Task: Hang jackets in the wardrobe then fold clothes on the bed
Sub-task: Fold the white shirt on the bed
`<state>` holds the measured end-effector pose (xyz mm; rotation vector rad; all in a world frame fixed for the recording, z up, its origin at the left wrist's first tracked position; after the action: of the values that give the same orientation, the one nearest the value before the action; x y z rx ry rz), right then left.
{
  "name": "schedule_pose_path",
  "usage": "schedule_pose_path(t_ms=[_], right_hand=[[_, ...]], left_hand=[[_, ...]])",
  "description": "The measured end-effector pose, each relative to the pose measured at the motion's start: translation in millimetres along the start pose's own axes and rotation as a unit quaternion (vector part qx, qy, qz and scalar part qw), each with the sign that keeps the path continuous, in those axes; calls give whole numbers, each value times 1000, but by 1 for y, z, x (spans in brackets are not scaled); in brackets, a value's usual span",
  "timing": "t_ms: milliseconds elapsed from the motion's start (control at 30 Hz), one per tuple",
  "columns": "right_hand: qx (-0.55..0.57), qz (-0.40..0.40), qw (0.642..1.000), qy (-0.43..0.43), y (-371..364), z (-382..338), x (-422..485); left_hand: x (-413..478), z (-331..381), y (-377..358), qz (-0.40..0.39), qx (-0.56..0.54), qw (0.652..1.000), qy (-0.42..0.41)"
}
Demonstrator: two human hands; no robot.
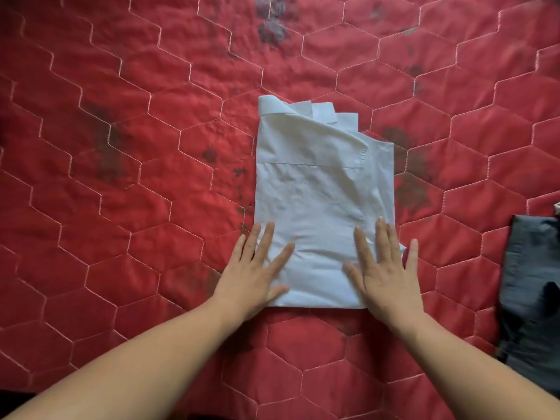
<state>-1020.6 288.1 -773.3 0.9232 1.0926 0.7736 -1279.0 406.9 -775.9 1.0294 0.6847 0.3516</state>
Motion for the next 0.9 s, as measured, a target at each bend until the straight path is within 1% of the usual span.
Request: schedule_pose_path(t_ms=[67,200,267,333,367,400,467,533,567,633,733,767,833,900], right_hand=[[-7,-6,1000,8,-6,1,-8],[2,-12,1000,9,-7,-2,-3],[13,-20,1000,12,-1,-2,-5],[77,-11,997,-27,13,-3,-11],[134,-12,988,-72,21,-4,-14],[197,-18,972,-125,28,-5,-18],[296,-19,932,-207,35,-6,-27],[367,-45,898,-237,37,-4,-35],[398,-66,883,-239,38,-2,-37],[448,-102,858,-228,42,2,-39],[518,-157,820,-186,47,11,-37],[546,-183,798,-176,49,15,-36],[617,-246,728,-169,53,25,-31],[673,-282,665,-157,69,34,-25]], left_hand=[[-9,-7,-4,-9,5,1000,-10],[-4,-6,-7,-47,-4,999,12],[-7,1,2,-52,-22,998,25],[-13,10,13,-39,-99,992,68],[-19,15,19,-21,-167,979,112],[-25,18,24,3,-244,956,164],[-36,23,26,47,-390,887,242],[-43,28,25,33,-485,827,281],[-44,30,23,12,-509,813,283],[-44,34,22,-25,-531,802,272],[-39,32,21,-34,-559,782,272],[-37,30,22,-32,-570,773,275],[-34,24,31,-29,-600,744,292],[-29,20,52,-21,-641,706,300]])
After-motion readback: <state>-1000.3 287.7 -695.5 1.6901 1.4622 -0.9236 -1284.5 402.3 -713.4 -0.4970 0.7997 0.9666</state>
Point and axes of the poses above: each hand's wrist, its own x-axis towards the middle knuckle, its own y-axis out of the back of the hand, z = x × y, the point moved 2 cm from there along x, towards the middle knuckle, and after that the axes turned 14 degrees about -x, right-handed, at the moved point
